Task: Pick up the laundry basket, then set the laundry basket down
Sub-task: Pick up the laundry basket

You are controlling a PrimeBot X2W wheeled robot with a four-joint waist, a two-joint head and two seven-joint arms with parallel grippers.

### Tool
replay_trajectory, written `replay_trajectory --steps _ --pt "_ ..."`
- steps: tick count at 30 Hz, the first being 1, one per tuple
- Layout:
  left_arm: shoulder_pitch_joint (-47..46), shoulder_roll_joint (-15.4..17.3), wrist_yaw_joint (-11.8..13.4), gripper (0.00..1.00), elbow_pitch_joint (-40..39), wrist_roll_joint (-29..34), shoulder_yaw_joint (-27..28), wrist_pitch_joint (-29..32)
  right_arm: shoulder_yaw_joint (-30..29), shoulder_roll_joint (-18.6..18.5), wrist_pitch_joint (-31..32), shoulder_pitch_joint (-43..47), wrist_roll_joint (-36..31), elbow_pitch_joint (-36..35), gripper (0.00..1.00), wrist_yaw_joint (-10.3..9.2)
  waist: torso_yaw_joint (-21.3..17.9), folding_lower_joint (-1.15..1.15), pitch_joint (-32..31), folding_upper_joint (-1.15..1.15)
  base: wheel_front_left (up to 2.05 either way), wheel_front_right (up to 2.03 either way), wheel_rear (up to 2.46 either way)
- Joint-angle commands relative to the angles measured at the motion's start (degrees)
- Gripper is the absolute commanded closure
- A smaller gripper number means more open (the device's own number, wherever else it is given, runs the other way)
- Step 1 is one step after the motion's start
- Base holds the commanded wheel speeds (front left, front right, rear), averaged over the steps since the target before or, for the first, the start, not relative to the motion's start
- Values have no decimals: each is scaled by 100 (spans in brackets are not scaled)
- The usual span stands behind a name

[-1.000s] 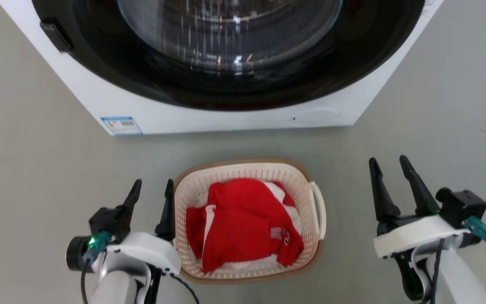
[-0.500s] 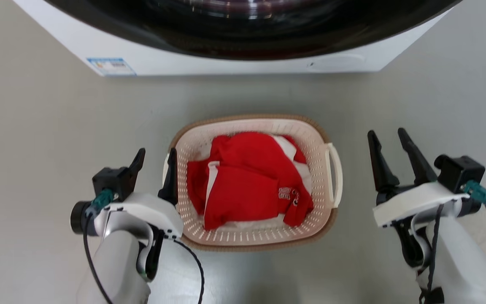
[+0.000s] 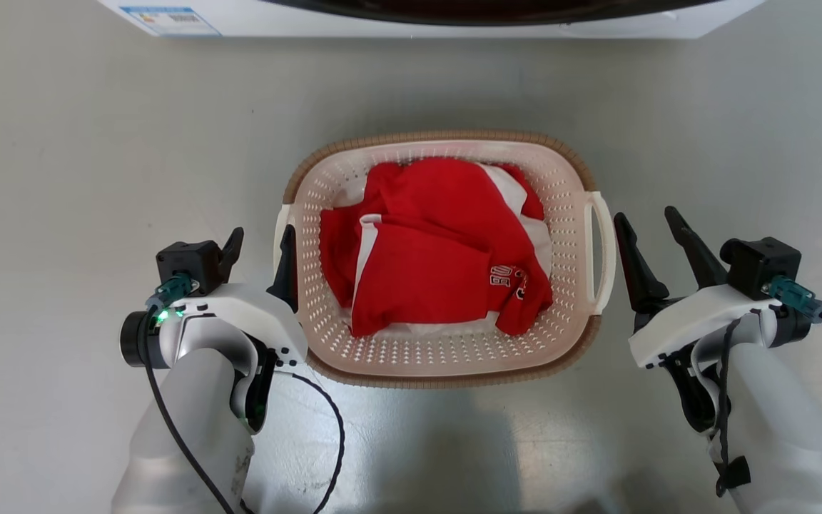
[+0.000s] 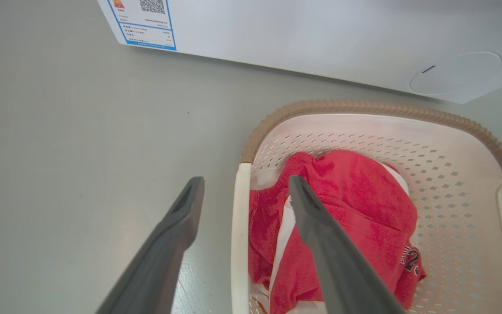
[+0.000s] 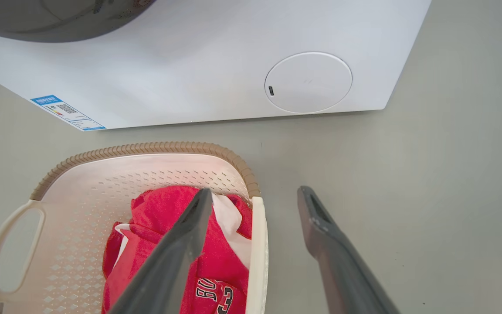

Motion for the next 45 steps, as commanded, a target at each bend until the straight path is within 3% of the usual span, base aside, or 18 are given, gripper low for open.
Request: replay_trajectory --steps 1,27,28,29,30,31,32,33,45 --pt "-32 103 7 0 46 -72 72 -34 193 -9 -37 42 68 57 0 41 24 0 139 0 0 0 0" --pt "-1010 103 -70 0 1099 -1017 -832 -34 1233 -133 -37 -933 578 1110 0 41 160 0 1223 0 0 0 0" --pt "-1029 103 -68 0 1102 -1044 -864 -34 1259 -140 -37 -961 599 1123 3 41 165 0 1239 0 0 0 0" --pt "-1045 103 -65 0 1105 -1068 -895 -34 1288 -149 -37 -988 617 1130 28 41 169 0 1251 0 0 0 0" --pt "-1058 103 -63 0 1108 -1092 -924 -34 1314 -156 -37 -1012 636 1138 40 41 174 0 1259 0 0 0 0" --pt "-1068 103 -62 10 1113 -1116 -949 -34 1340 -160 -37 -1035 654 1147 69 41 177 0 1263 0 0 0 0" --pt "-1074 103 -63 44 1119 -1138 -971 -34 1362 -162 -37 -1055 670 1154 93 41 179 0 1262 0 0 0 0" --pt "-1078 103 -66 99 1122 -1157 -991 -34 1379 -165 -37 -1070 687 1159 100 41 181 0 1258 0 0 0 0" --pt "-1052 103 -131 100 1242 -1202 -1034 -34 1555 -131 -37 -1063 944 1216 100 41 113 0 992 0 0 0 0"
